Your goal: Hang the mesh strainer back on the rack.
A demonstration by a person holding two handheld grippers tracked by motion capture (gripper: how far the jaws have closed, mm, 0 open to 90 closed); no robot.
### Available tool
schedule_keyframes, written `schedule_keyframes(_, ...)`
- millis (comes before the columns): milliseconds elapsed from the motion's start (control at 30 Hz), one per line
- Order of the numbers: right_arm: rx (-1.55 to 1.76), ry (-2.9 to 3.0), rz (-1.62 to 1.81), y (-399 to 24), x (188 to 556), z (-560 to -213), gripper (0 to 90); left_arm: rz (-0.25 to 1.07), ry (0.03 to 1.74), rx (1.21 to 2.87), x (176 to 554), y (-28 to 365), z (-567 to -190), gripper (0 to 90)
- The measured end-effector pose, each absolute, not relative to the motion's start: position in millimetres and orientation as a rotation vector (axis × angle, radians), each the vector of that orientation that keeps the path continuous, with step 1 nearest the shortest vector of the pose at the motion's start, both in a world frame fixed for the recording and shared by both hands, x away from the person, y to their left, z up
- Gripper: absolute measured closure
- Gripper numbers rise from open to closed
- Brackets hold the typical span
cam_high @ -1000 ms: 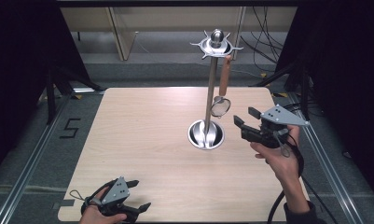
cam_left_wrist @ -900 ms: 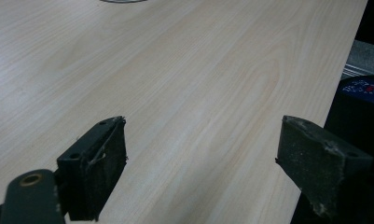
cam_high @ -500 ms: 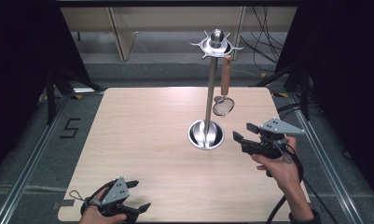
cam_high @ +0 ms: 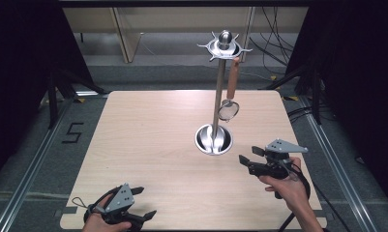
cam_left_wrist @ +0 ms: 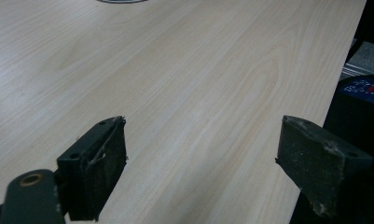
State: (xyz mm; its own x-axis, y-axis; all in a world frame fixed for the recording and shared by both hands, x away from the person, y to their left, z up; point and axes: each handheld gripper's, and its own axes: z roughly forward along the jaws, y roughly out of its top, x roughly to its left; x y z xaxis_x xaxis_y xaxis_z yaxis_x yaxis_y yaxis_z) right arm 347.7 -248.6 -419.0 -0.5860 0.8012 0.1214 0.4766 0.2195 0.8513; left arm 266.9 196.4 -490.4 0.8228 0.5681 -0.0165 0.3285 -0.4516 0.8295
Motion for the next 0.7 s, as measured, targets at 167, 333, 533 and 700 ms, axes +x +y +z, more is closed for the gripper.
schedule_keyframes(167,1.204,2.175,1.339,-247.0,341.0,-426.9,37.1,0.341,0.651,2.099,267.4,197.4,-489.8,15.2)
schedule_keyframes(333,1.127,2.186,1.346,-248.1,337.6,-434.6,36.0,0.341,0.649,2.109,267.1,198.0,-489.2,15.2)
schedule_keyframes(533,1.146,2.210,1.355,-248.6,332.7,-446.4,34.9,0.336,0.652,2.105,267.0,197.5,-489.2,15.2)
schedule_keyframes(700,1.149,2.227,1.349,-249.1,330.6,-454.3,33.9,0.336,0.652,2.106,267.0,197.6,-489.2,15.2)
